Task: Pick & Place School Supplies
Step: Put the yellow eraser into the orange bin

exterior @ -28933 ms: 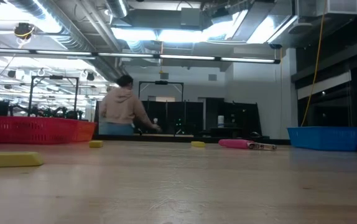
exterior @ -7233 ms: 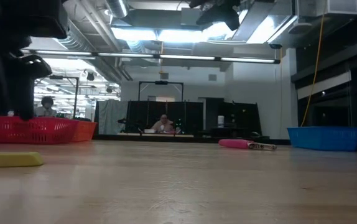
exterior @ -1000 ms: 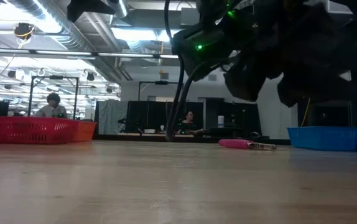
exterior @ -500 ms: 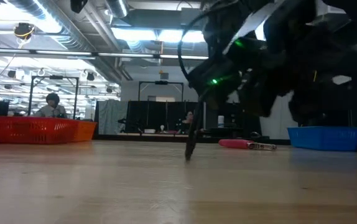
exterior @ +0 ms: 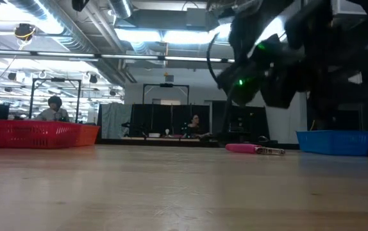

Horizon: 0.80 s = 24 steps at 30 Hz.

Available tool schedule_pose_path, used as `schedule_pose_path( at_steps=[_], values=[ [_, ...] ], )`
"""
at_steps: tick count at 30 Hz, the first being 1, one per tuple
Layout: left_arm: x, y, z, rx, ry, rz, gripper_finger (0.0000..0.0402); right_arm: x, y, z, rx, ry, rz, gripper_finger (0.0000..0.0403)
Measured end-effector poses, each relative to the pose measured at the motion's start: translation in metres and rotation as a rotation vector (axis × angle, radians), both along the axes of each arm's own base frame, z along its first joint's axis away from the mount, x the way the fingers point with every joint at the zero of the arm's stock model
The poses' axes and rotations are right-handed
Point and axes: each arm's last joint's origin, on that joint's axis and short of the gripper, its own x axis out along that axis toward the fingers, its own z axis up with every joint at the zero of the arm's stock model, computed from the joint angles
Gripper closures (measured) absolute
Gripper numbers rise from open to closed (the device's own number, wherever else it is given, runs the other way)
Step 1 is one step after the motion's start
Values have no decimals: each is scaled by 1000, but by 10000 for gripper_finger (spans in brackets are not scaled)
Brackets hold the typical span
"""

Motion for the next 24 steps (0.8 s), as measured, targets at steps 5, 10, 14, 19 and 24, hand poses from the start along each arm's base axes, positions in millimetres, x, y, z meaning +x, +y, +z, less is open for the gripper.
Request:
schedule_pose_path(
  at_steps=[5,10,14,19,24],
  values=[
    [0,0,0,-16,-3,4,258,-15,-28,-14,-26,54,-24,174],
    [0,0,0,-2,1,3,258,-18,-33,-17,-66,66,4,174],
    [0,0,0,10,4,3,258,-14,-17,-14,-86,46,75,174],
    [0,0,0,17,6,4,258,-7,2,-17,-126,42,175,174],
    [1,0,3,5,-29,5,258,18,25,-18,-94,-3,187,174]
  ],
)
